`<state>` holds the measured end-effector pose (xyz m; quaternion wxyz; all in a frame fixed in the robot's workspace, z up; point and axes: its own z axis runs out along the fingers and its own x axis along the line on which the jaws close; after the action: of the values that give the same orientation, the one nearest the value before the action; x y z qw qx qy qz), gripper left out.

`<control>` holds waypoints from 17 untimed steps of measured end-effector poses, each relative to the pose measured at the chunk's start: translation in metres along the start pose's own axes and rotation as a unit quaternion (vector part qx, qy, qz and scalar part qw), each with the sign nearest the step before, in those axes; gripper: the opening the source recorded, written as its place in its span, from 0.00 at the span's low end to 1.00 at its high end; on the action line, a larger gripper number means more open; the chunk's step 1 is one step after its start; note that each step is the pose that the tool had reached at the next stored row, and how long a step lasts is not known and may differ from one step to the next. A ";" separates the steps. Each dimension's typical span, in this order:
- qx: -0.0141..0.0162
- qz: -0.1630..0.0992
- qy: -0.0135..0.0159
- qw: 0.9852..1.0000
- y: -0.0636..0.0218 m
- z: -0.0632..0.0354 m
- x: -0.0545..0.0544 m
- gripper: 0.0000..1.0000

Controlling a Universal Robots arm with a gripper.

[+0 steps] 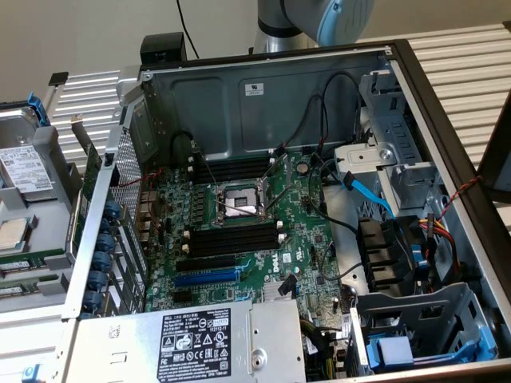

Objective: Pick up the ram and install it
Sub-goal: 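Pick up the ram and move it above insertion slot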

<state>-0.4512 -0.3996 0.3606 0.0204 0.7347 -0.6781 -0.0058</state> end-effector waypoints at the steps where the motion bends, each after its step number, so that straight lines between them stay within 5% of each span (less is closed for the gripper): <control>1: 0.000 -0.002 0.000 1.000 0.0001 0.0001 0.000 0.11; 9: 0.005 -0.006 0.001 1.000 0.0003 0.0040 0.000 0.11; 17: 0.006 -0.006 0.001 1.000 0.0003 0.0051 0.000 0.17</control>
<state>-0.4517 -0.3996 0.3556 0.0166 0.7388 -0.6738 -0.0015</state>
